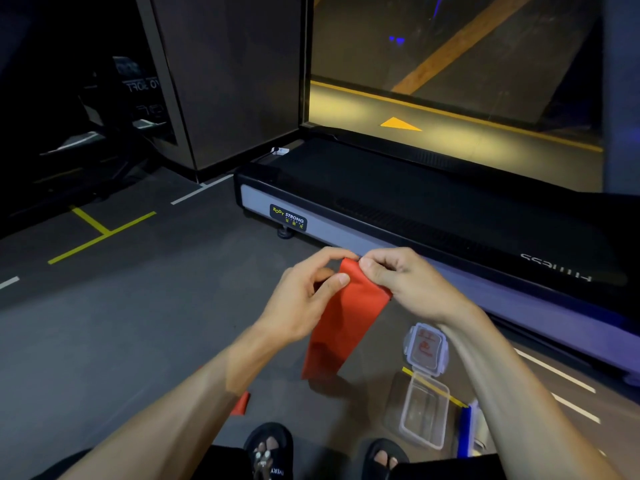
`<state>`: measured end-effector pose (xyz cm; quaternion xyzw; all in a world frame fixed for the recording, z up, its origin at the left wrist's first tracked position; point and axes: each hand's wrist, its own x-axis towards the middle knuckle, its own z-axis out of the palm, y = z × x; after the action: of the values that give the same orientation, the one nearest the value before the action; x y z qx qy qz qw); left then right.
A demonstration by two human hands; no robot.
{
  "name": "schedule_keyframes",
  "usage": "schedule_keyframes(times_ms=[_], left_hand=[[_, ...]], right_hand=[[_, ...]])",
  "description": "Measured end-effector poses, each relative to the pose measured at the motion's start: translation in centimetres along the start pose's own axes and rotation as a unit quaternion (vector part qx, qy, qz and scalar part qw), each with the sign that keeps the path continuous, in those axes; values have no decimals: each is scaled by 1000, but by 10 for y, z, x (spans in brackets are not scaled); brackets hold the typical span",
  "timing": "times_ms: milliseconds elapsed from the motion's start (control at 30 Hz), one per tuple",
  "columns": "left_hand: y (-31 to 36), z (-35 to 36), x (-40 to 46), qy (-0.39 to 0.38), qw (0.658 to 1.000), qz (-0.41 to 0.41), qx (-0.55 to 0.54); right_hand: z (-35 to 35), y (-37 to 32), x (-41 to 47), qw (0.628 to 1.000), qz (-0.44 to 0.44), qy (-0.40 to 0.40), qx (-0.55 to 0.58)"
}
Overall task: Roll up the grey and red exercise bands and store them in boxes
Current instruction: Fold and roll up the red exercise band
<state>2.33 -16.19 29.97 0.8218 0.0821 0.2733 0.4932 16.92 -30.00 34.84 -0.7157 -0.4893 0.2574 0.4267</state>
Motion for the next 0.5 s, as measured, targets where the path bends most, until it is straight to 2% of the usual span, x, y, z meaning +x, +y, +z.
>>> schedule_keyframes(times_ms=[267,400,500], left_hand=[[2,0,-1,42,997,-26,53],[1,4,-1,48,997,-57,-25],[2,5,1,42,994,-57,-83]], right_hand=[[5,1,0,997,-32,50,-56],[7,0,1,986,-42,92,-135],[9,-1,2,980,-44,120,-152]])
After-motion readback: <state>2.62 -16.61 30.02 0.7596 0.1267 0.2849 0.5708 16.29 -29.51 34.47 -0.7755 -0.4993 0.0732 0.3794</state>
